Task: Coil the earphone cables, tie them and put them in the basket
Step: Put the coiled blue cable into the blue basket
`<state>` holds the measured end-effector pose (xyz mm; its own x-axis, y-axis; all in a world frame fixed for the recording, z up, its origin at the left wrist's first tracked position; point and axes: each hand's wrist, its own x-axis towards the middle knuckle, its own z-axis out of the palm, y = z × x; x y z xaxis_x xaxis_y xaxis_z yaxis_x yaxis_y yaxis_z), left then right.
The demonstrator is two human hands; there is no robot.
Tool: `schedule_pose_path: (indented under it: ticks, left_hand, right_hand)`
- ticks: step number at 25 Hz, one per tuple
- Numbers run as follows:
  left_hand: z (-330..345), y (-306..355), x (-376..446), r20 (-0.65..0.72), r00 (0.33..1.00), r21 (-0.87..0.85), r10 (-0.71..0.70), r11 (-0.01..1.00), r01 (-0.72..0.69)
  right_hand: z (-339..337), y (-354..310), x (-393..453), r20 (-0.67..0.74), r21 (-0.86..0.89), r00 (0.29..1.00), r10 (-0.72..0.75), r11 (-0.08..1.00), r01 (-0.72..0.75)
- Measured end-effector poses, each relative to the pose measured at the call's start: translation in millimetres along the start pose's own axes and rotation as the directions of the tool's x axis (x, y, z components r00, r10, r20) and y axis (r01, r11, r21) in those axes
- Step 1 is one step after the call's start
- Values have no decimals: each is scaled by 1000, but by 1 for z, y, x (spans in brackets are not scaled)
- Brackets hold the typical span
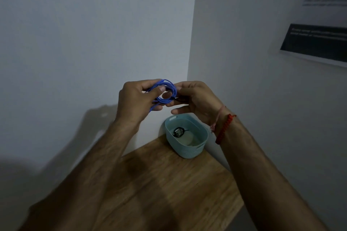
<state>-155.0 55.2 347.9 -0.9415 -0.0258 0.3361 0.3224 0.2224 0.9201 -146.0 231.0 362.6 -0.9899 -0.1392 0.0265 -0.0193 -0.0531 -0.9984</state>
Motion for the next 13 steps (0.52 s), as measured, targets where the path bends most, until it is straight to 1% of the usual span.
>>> schedule_pose_path:
  ticks: [2,4,7,9,11,12,13]
  left_hand:
    - [11,-9,6,-5,999,63,38,997,-37]
    - [26,-18,19,-7,999,124,53,991,-52]
    - [47,-29,46,13,1000,137,3,991,-5]
    - [57,-42,67,100,991,56,-84,995,78]
    - [68,-60,85,215,962,-112,-165,975,192]
    - [77,-72,92,237,953,-182,-191,954,236]
    - [87,-85,98,225,951,-231,-212,936,264]
  right_hand:
    - [-9,7,7,12,-52,1000,-5,999,6]
    - [-22,15,21,17,-151,999,-34,988,36]
    - [-46,26,51,-21,-192,997,-80,979,75]
    - [-62,39,70,-69,-194,992,-103,977,88]
    - [-81,58,91,-122,-189,988,-97,979,73]
    - [-90,69,100,-146,-184,986,-81,981,53]
    - [-98,80,110,-166,-172,985,-57,985,28]
